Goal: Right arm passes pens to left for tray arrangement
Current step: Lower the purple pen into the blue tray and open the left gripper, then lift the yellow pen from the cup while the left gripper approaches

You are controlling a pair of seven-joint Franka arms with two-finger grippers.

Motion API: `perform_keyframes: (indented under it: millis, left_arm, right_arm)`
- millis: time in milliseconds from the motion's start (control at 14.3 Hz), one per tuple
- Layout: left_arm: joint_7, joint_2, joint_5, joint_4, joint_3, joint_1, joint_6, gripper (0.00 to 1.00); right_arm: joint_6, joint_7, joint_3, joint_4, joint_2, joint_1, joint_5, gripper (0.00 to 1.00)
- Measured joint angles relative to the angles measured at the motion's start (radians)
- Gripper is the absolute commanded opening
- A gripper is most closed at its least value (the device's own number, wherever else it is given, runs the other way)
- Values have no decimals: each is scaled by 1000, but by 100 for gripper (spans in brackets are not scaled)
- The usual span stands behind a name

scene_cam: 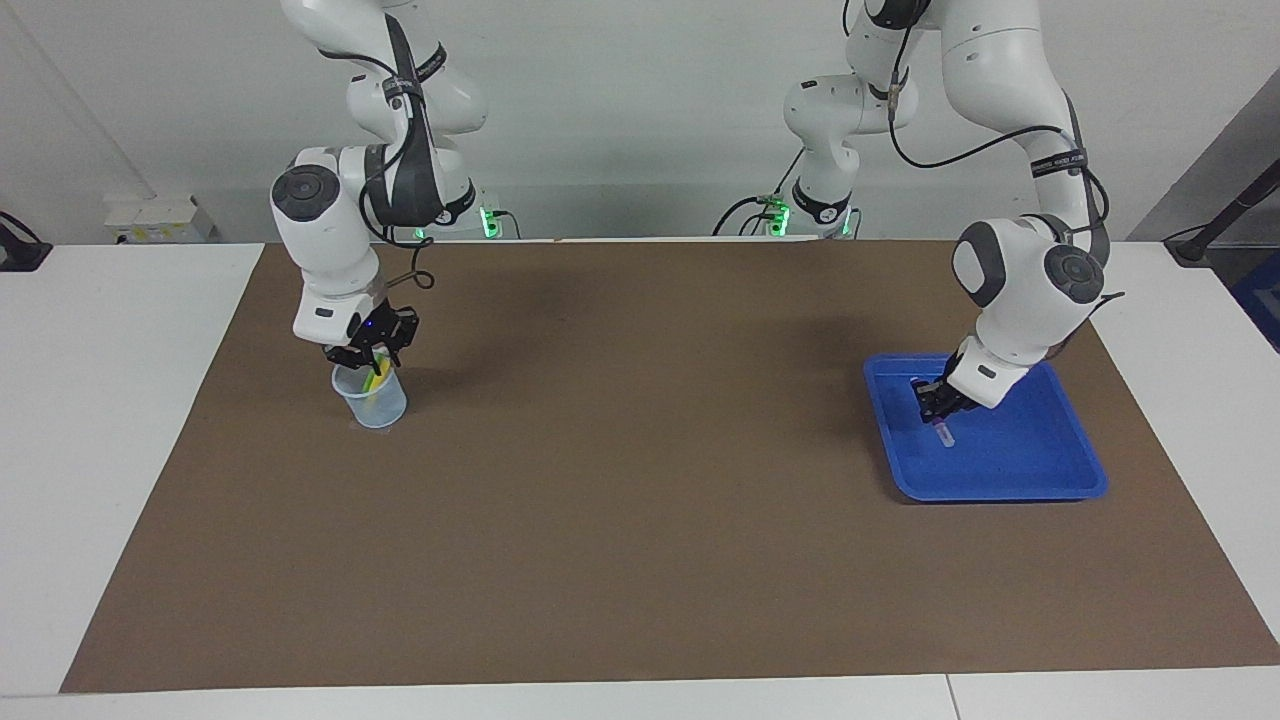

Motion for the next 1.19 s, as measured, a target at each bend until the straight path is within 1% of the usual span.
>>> perform_keyframes:
  millis: [210,350,490,560,700,770,840,1050,1190]
  left_arm:
    - [0,28,0,1,0,0,37,0]
    - [2,43,0,-6,-1,0,53,0]
    - [4,49,0,-33,-2,0,100,0]
    - [6,47,1,-46,-3,0,120,2]
    - [13,39,2,-60,-4,0,139,60]
    - [15,38,2,-64,-5,0,145,82]
    - [16,38,2,-67,-7,0,149,91]
    - [16,40,2,-73,-12,0,151,92]
    - [16,42,2,-77,-11,0,150,94]
  right_arm:
    - [0,-56,0,10,3,-4,0,0]
    - [-5,-128,0,37,8,-11,0,0]
    - [-38,-196,1,75,13,-12,-2,0]
    - [-65,-224,3,99,15,-10,-7,0]
    - [-106,-271,3,143,16,-9,-25,0]
    - [-126,-287,4,163,16,-9,-28,0]
    - [-167,-296,6,192,16,-9,-30,0]
    - [-349,-298,19,336,15,-5,-30,0]
    - [-449,-298,32,431,13,-2,-25,0]
